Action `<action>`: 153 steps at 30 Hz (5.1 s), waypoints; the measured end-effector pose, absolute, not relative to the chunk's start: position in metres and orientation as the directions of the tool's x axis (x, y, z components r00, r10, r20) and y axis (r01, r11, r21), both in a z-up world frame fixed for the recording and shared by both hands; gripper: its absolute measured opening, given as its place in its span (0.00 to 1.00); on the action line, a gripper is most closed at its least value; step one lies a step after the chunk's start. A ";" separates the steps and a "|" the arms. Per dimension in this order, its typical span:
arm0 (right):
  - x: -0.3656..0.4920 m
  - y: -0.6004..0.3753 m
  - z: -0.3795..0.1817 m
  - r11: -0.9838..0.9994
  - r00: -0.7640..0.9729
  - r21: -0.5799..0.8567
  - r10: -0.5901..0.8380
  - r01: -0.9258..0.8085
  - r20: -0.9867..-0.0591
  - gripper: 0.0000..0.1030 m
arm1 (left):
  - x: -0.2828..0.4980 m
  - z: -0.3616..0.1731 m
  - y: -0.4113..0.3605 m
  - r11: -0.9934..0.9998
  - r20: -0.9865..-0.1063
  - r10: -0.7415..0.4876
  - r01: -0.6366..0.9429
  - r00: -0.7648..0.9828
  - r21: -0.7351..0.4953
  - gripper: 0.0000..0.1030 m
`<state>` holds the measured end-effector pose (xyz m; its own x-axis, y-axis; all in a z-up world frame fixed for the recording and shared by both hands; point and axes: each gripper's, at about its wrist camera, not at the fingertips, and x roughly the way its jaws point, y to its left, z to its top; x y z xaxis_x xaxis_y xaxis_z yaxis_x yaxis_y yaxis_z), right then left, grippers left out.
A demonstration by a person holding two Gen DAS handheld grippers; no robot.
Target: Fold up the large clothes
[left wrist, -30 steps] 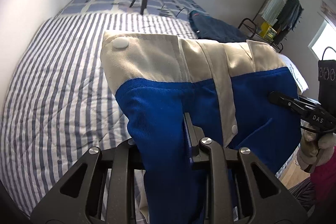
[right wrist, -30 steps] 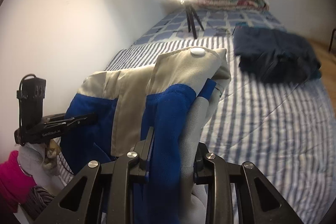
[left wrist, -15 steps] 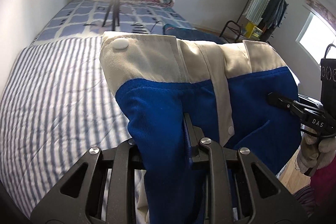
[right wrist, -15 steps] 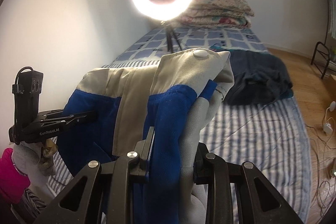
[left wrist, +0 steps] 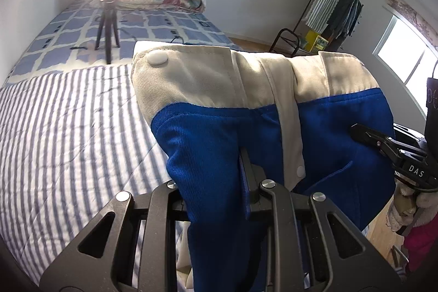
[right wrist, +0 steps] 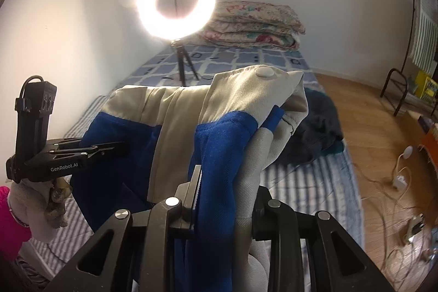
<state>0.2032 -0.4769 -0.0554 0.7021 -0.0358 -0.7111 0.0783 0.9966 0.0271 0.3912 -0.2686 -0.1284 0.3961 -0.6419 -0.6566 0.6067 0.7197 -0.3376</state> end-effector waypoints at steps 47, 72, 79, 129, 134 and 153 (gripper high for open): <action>0.432 -0.659 -0.111 0.987 0.713 0.051 -0.073 0.151 -0.698 0.26 | 0.628 -0.168 -0.432 0.670 -0.596 -0.708 0.629 0.380 -0.394 0.20; 0.459 -0.721 -0.180 0.950 0.656 0.172 -0.043 0.260 -0.754 0.43 | 0.656 -0.205 -0.429 0.698 -0.620 -0.684 0.591 0.384 -0.404 0.42; 0.461 -0.713 -0.172 0.957 0.629 0.065 -0.134 0.282 -0.766 0.61 | 0.656 -0.202 -0.423 0.742 -0.648 -0.636 0.563 0.419 -0.365 0.56; 0.155 -0.494 0.044 0.963 0.773 -0.012 -0.224 0.269 -0.594 0.67 | 0.326 0.006 -0.248 0.786 -0.512 -0.584 0.596 0.630 -0.165 0.56; 0.118 -0.461 0.042 0.959 0.775 -0.027 -0.243 0.281 -0.583 0.68 | 0.270 0.009 -0.224 0.782 -0.496 -0.585 0.608 0.642 -0.135 0.56; 0.038 -0.381 0.030 0.941 0.822 -0.065 -0.324 0.333 -0.468 0.93 | 0.157 -0.014 -0.165 0.797 -0.501 -0.558 0.595 0.661 -0.103 0.72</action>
